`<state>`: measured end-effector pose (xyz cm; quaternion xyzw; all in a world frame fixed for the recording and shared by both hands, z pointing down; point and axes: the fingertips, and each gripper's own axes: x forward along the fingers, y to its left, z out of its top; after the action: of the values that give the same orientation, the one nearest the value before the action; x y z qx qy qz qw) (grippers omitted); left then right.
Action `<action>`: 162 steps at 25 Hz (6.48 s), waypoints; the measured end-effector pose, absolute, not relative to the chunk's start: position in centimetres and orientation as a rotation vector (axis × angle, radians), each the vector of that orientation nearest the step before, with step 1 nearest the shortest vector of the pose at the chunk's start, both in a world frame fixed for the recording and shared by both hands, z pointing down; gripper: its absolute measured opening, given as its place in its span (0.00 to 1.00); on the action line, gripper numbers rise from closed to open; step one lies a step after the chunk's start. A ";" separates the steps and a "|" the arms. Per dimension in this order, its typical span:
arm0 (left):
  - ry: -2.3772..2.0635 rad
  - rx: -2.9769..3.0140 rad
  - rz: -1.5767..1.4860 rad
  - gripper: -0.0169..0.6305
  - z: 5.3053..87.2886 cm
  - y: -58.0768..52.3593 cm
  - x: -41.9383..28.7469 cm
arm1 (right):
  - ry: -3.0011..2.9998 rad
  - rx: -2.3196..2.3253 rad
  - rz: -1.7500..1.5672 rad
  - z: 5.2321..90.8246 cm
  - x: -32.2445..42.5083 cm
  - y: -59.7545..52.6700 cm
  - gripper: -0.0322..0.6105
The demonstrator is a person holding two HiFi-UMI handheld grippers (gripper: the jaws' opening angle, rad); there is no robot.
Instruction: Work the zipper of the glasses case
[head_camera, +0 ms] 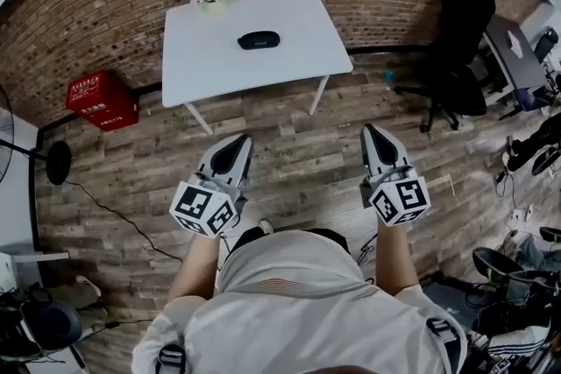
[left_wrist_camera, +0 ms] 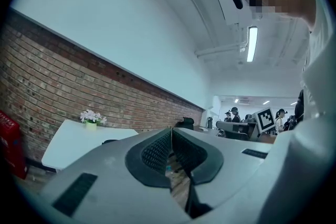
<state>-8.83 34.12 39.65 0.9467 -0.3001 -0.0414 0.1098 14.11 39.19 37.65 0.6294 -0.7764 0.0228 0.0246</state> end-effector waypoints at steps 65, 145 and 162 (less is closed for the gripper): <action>-1.112 2.558 -0.022 0.05 45.5 -13.6 -9.9 | -2.500 1.361 0.273 45.9 9.3 -13.9 0.13; -1.084 2.649 -0.187 0.06 37.0 -17.3 -5.9 | -3.078 1.134 0.450 33.5 10.1 -19.9 0.56; -0.436 2.630 -0.472 0.47 31.7 -14.5 -2.1 | -3.199 0.689 0.654 32.3 6.4 -15.9 0.56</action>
<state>-2.06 -14.55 31.72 0.9486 -0.1573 -0.1704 0.2154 6.44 -15.89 32.28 0.2056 -0.9540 0.1950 -0.0975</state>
